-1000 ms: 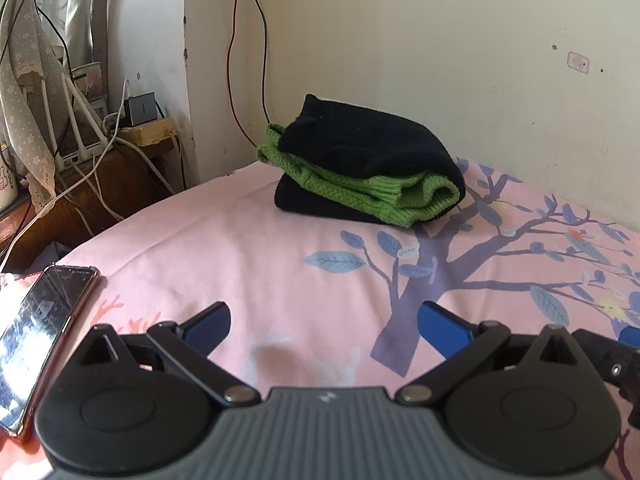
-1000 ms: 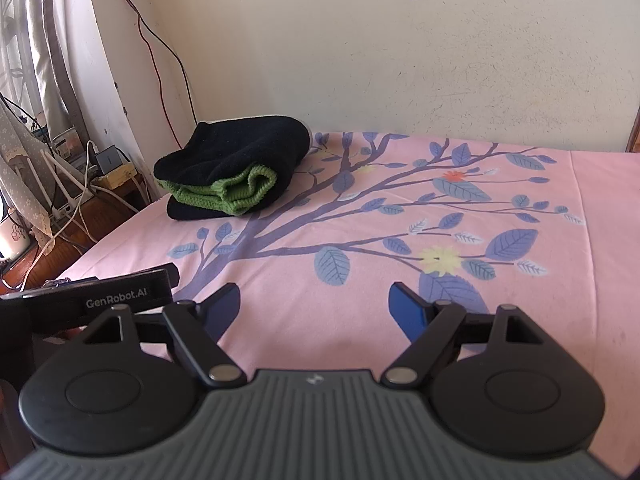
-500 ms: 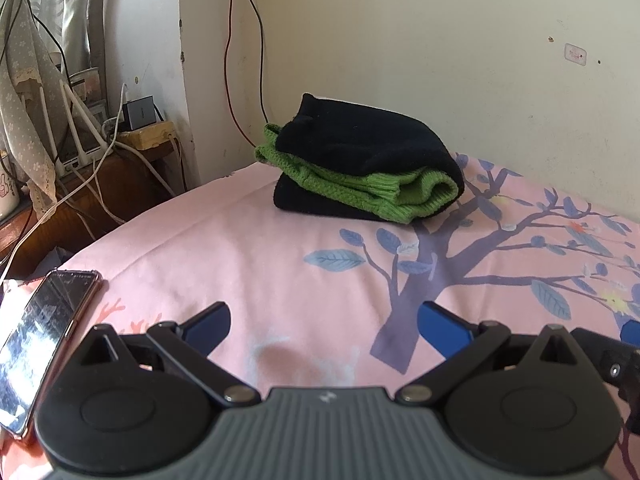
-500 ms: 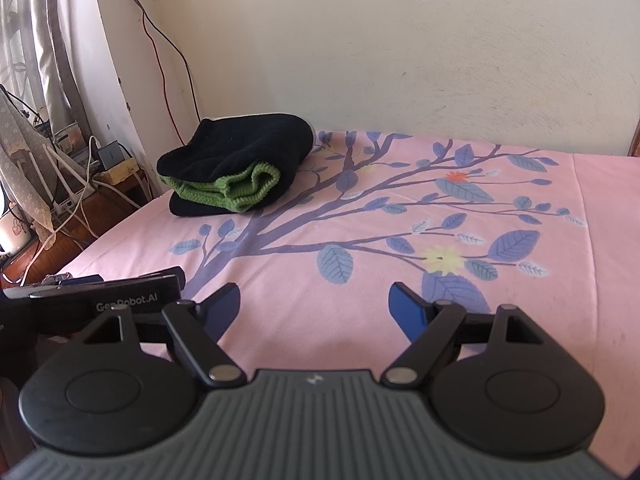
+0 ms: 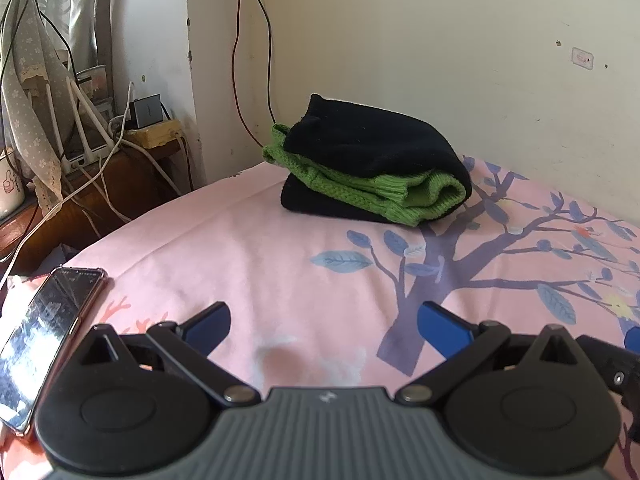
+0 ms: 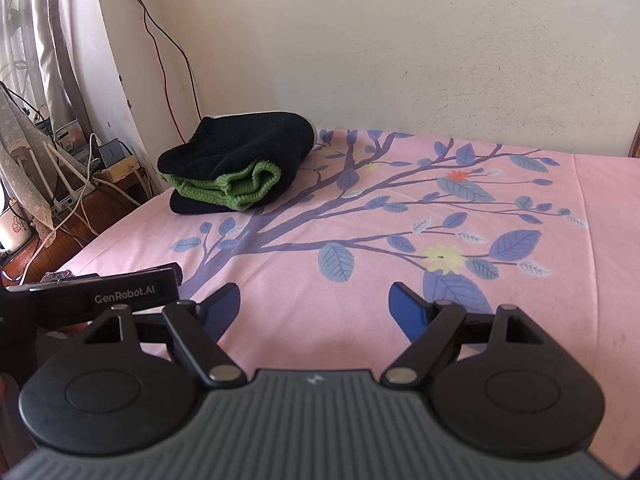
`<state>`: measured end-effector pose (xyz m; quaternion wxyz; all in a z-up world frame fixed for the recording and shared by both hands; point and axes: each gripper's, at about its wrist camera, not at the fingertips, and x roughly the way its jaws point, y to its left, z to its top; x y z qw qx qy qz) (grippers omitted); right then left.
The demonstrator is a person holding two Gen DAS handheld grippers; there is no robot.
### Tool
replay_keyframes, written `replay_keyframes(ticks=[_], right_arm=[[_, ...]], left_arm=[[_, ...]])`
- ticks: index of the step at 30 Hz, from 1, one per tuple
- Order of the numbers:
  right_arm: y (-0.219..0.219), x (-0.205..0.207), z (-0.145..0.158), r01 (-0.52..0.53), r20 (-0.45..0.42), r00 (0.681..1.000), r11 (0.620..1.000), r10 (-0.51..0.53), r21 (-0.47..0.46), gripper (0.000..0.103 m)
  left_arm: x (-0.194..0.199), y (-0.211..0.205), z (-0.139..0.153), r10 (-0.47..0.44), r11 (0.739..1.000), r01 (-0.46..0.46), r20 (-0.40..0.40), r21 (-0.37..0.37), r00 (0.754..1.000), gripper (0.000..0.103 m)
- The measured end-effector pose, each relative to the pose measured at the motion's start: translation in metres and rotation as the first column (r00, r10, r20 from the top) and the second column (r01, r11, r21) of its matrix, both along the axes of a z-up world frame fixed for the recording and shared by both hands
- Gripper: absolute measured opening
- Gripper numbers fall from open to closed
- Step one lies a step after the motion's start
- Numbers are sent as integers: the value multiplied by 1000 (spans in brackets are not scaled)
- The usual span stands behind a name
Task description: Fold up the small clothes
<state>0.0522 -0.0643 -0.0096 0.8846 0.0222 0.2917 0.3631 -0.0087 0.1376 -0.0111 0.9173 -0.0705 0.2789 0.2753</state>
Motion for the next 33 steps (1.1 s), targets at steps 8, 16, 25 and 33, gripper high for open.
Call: replay_keyframes(ticks=[8,16,25,33], right_arm=[[0,0,0,-4,1,1000,1000,4,-2,83],[0,-1,0,-6,3,1000,1000,6,-3,83],[0,-1,0,-7,4,1000,1000,7,-4,83],[1,-1,0,-4,7,1000,1000,4,-3,83]], left_arm=[[0,-1,0,-2,1000,2,-2,6,1000,103],[0,-1,0,-2,1000,2,-4,9,1000,103],[1,-1,-1,-3,1000,3,-5,14,1000,103],[0,0,1,6,1000,-6,-2,15,1000,103]])
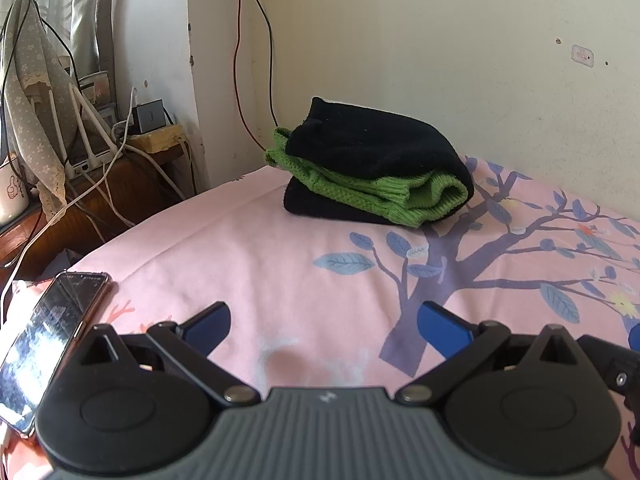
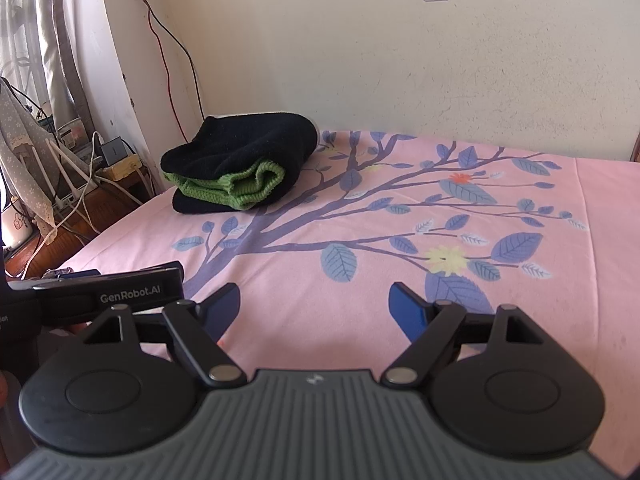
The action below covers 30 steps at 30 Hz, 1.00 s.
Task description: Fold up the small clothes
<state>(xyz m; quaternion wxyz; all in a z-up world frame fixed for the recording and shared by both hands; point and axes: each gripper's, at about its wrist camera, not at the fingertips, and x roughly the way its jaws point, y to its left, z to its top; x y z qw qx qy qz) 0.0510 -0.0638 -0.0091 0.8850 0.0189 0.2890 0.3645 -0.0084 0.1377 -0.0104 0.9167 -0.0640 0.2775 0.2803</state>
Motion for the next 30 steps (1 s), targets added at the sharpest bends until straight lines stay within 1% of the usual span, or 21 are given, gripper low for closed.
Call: replay_keyframes(ticks=[6,12,17,23,30], right_arm=[[1,-1,1,6,3,1000,1000,-6,1,84],[1,-1,0,7,4,1000,1000,-7,2,83],[0,-1,1,8,4,1000,1000,-8,2,83],[0,-1,0,6,4,1000,1000,-6,2,83],[0,-1,0,7,4,1000,1000,-7,2,83]], left_arm=[[0,-3,0,7,1000,-7,1,18,1000,103],[1,-6,0,45,997,-44,-5,58,999,103],[1,-9,-1,45,995,-44,-8,85,999,103],[2,-9,-1,46,996,-45,-9,79,999,103],[1,-9,-1,64,994,-63,-8,88,998,103]])
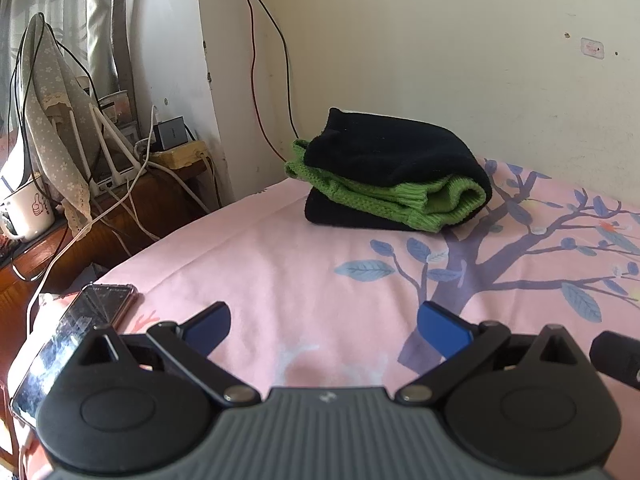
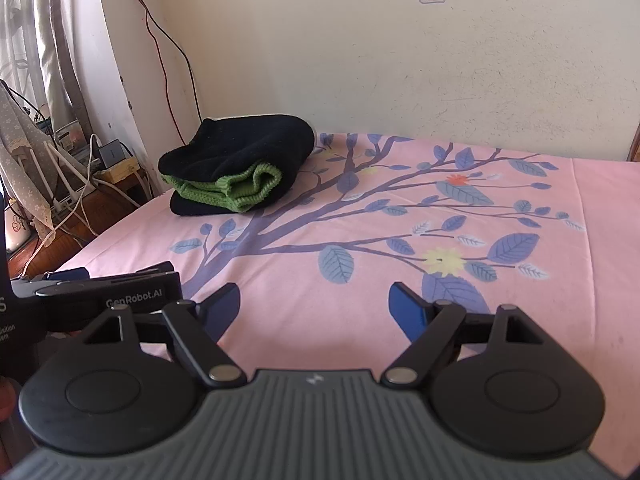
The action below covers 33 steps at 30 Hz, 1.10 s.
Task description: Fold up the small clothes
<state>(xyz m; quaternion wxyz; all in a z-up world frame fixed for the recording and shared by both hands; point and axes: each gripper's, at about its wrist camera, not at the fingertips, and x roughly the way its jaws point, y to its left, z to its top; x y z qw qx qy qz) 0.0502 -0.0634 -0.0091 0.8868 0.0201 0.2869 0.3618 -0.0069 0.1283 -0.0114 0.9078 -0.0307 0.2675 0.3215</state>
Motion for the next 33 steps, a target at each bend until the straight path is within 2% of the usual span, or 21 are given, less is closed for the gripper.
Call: replay_keyframes(ticks=[12,21,33], right_arm=[[3,1,-1,32,-13,999,999,-32,-2,83],[4,0,-1,41,-11,999,999,-41,-3,83],[4,-1,-1,45,-9,999,999,-45,-2,83]], left_arm=[[1,0,0,-5,1000,5,-8,2,1000,103],[0,0,0,51,998,-51,-5,31,999,103],[2,-1,-1,26,999,-25,-23,32,999,103]])
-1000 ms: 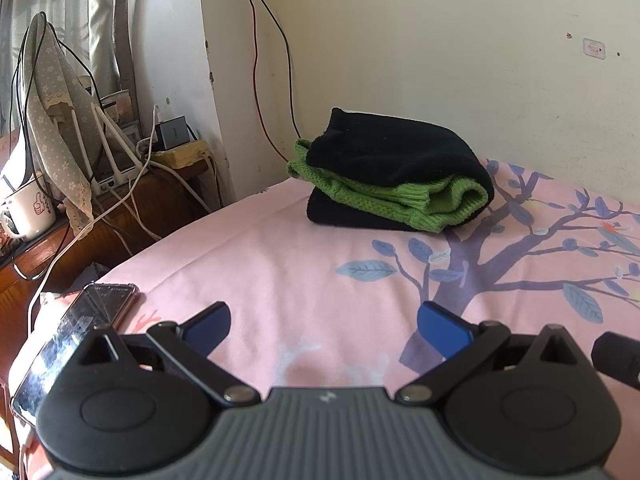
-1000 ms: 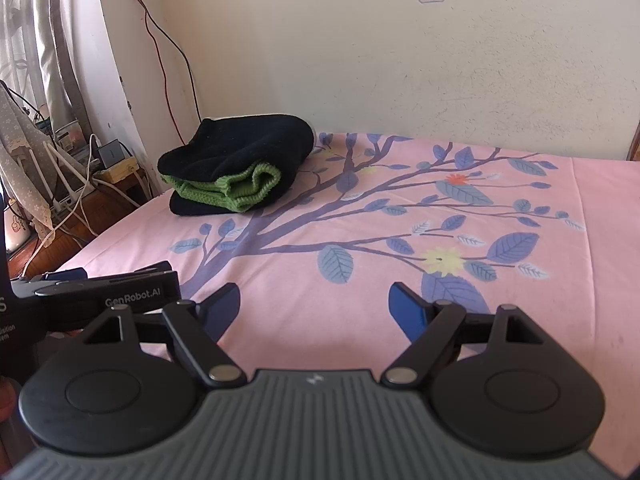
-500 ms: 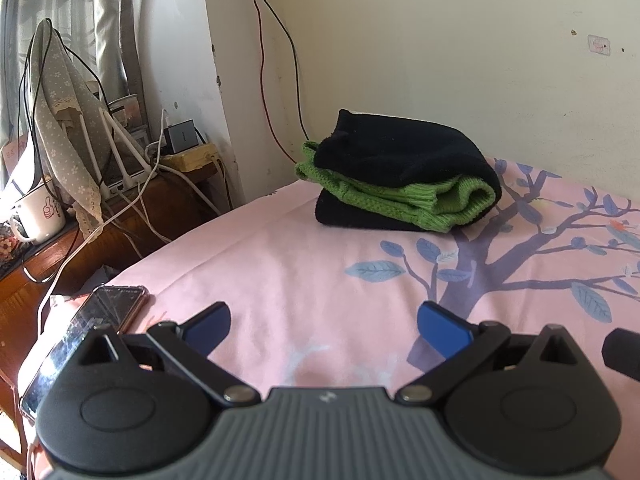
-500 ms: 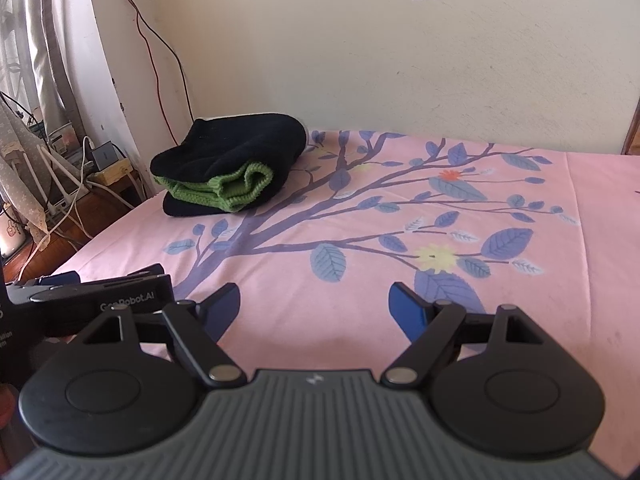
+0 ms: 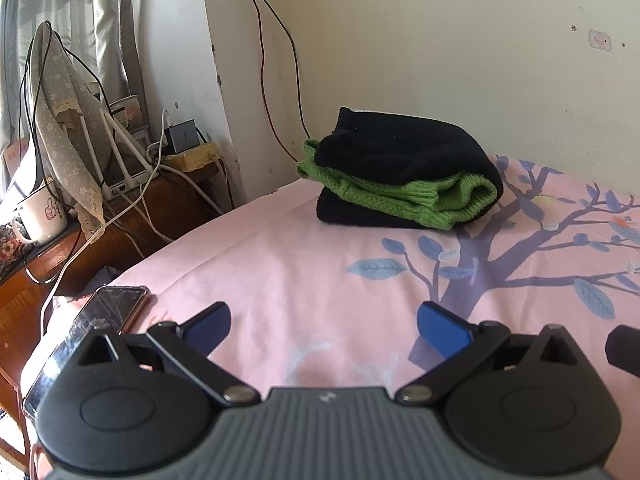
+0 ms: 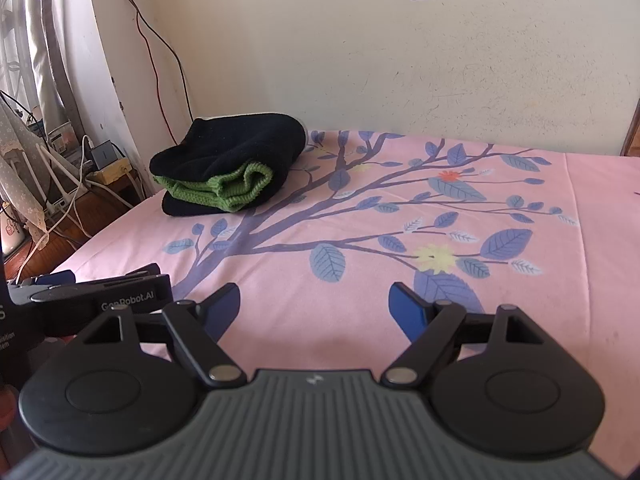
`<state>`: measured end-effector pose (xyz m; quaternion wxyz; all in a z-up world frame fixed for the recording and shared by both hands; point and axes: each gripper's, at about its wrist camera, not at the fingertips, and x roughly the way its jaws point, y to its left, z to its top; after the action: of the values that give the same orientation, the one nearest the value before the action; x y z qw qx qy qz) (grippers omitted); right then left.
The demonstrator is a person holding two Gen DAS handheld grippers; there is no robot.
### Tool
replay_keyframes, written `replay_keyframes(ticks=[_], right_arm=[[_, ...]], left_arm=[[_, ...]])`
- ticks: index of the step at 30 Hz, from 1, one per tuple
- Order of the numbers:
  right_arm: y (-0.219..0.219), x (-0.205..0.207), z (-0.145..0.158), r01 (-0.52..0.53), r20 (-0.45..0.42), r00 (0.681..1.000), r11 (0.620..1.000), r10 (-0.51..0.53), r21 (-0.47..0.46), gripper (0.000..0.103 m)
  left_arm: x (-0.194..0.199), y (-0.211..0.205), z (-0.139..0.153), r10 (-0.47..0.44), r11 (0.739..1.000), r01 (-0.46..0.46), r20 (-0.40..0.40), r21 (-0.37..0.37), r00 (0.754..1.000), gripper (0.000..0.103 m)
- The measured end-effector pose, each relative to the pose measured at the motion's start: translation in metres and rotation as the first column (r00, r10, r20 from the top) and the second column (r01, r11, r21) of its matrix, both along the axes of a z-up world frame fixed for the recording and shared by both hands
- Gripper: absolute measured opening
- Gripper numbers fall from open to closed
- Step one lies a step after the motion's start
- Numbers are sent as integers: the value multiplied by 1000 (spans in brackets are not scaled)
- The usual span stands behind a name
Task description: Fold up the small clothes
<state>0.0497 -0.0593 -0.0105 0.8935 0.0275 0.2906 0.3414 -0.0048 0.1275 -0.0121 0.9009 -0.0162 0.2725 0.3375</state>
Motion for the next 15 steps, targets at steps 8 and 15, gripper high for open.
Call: replay_keyframes(ticks=[8,15], right_arm=[[-5,-3,-1,59,-35,998,998,-61,-35,84],[-34,-30,13,61,-54,997,998,-60,18,84]], left_arm=[[-6,-6,-5,-91,991,81,-89,-103,992,103],[-35,-27,6,-144,981,130,-87,-144,986,103]])
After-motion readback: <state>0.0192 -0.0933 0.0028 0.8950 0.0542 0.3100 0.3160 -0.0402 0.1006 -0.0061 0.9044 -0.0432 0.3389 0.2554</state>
